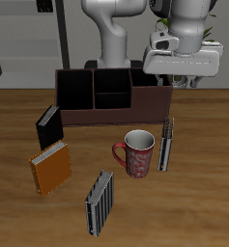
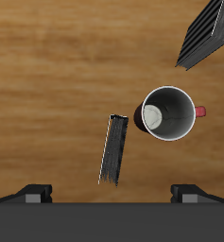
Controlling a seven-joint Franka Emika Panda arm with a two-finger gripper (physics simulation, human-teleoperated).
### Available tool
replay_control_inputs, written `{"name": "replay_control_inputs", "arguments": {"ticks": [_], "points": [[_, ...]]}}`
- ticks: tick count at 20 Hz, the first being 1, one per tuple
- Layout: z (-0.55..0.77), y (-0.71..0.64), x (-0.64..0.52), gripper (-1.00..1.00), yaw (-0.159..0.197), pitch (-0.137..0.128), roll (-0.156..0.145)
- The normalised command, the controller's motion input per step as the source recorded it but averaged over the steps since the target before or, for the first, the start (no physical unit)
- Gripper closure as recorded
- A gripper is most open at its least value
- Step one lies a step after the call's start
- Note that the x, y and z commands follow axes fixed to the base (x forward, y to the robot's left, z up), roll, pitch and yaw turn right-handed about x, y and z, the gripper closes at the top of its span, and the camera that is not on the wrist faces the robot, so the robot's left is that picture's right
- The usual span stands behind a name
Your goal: Place the left striped book into the back desk caddy's left compartment
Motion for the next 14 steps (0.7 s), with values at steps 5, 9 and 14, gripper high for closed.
{"name": "replay_control_inputs", "arguments": {"ticks": [5,9,14], "points": [[-0.32,0.03,0.17,-1.00,-0.054,-0.044,0.035],[-0.34,0.04,0.07,-1.00,-0.084,-0.010,0.015],[-0.29,0.07,0.07,-1.00,-0.003,0.004,0.003]]}}
